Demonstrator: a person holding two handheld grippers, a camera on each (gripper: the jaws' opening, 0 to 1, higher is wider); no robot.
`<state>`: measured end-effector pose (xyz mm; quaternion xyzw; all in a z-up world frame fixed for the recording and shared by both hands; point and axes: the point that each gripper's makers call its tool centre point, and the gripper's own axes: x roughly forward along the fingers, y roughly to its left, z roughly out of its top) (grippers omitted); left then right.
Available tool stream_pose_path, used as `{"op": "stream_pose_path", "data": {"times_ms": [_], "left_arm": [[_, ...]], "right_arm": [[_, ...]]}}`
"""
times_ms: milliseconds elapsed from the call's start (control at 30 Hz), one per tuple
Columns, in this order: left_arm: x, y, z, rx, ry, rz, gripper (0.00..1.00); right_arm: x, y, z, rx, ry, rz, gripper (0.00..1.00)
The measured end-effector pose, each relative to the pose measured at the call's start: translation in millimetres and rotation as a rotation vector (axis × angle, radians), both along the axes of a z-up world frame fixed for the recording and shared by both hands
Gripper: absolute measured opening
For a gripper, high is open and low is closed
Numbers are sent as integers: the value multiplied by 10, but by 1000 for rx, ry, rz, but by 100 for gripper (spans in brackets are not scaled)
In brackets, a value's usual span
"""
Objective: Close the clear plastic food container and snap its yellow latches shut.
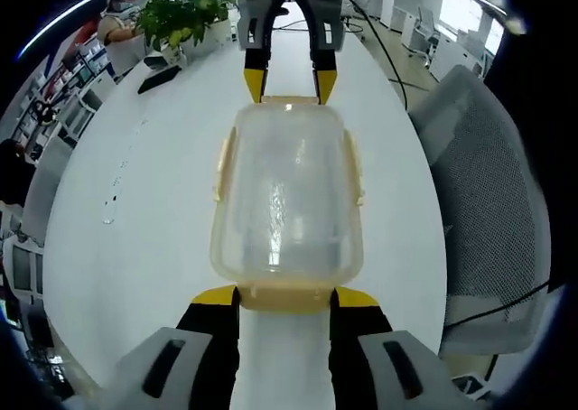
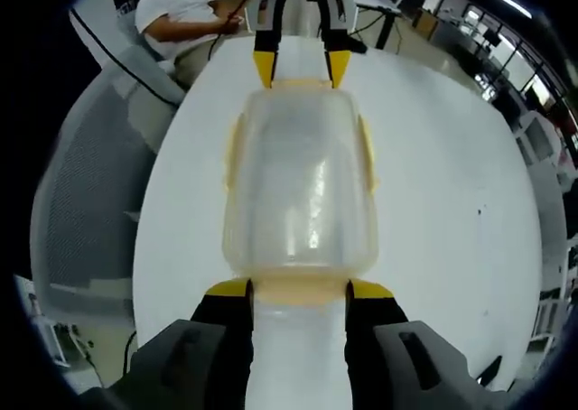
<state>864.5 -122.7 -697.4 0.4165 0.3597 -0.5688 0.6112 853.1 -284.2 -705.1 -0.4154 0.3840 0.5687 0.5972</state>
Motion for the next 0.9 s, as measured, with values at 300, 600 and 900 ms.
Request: {"op": "stream_pose_path", "data": {"times_ms": [300,600,900], "left_arm": [[18,-130,-59,-11,5,-2,32],[3,-234,-124,-20,18,0,32],[-1,-303,-218,-19,32,-1,32]], "right_arm": [[12,-131,-48,-11,9,-1,36],[5,-243,-126,-28,17,5,36],[-3,-310,-214,-48,28,11,36]]}}
